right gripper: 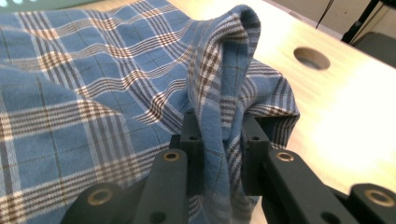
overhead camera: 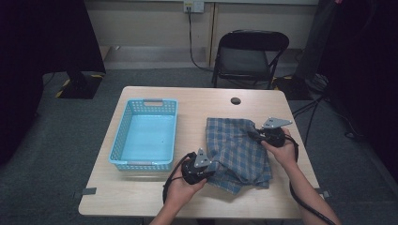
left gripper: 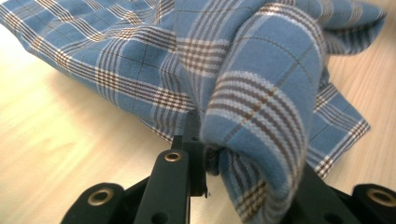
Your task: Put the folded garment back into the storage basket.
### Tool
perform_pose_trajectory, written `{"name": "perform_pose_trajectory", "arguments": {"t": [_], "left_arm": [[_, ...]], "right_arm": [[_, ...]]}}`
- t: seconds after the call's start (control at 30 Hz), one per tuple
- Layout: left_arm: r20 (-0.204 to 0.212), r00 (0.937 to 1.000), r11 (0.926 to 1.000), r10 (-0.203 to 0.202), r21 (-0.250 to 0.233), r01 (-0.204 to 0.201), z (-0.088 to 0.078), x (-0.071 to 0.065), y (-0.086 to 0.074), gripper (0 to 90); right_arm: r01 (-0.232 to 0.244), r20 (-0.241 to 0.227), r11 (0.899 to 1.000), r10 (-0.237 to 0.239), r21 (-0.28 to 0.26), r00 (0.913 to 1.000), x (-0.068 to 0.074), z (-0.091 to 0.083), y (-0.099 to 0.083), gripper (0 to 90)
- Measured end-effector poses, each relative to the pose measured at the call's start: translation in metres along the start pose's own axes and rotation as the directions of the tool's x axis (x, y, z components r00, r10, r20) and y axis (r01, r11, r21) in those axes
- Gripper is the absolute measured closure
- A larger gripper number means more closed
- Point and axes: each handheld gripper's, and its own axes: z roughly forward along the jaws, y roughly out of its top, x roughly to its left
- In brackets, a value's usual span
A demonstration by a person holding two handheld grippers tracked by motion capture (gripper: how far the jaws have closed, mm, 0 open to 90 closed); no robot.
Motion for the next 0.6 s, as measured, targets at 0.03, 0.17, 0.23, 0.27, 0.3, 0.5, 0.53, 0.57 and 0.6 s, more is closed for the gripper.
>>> {"name": "perform_pose_trajectory", "arguments": {"t": [0.03, 0.17, 0.23, 0.27, 0.3, 0.5, 0.53, 0.57, 0.6], "left_arm": [[0.001, 1.0000, 1.0000, -0.003, -0.006, 0.003, -0.003, 0.001, 0.001, 76.9], [0.008, 0.9999, 0.9992, -0.011, -0.038, 0.012, -0.015, 0.006, 0.005, 77.1], [0.012, 0.9998, 0.9979, -0.014, -0.063, 0.014, -0.023, 0.009, 0.009, 77.1], [0.012, 0.9998, 0.9979, -0.014, -0.063, 0.014, -0.023, 0.009, 0.009, 77.1], [0.014, 0.9998, 0.9975, -0.011, -0.070, 0.012, -0.026, 0.010, 0.010, 77.1], [0.011, 0.9999, 0.9950, -0.011, -0.099, 0.012, -0.044, 0.017, 0.015, 77.1], [0.012, 0.9999, 0.9950, -0.012, -0.099, 0.013, -0.047, 0.018, 0.016, 77.1], [0.010, 0.9998, 0.9947, -0.015, -0.102, 0.016, -0.050, 0.019, 0.017, 77.1], [0.009, 0.9998, 0.9944, -0.020, -0.103, 0.021, -0.053, 0.020, 0.017, 77.1]], "right_arm": [[0.004, -0.001, 1.000, -0.004, 0.000, 1.0000, 0.001, -0.001, 0.003, 76.8], [0.022, 0.012, 1.000, -0.022, -0.009, 0.9997, 0.004, -0.010, 0.020, 76.8], [0.030, 0.020, 0.999, -0.030, -0.016, 0.9994, 0.005, -0.017, 0.032, 76.8], [0.034, 0.024, 0.999, -0.033, -0.018, 0.9992, 0.005, -0.019, 0.036, 76.8], [0.036, 0.025, 0.999, -0.036, -0.022, 0.9991, 0.006, -0.021, 0.040, 76.8], [0.057, 0.042, 0.998, -0.055, -0.036, 0.9976, 0.011, -0.026, 0.058, 76.8], [0.060, 0.042, 0.997, -0.059, -0.038, 0.9974, 0.013, -0.026, 0.063, 76.8], [0.060, 0.042, 0.997, -0.059, -0.038, 0.9974, 0.013, -0.026, 0.063, 76.8], [0.061, 0.040, 0.997, -0.059, -0.043, 0.9975, 0.015, -0.025, 0.069, 76.8]]}}
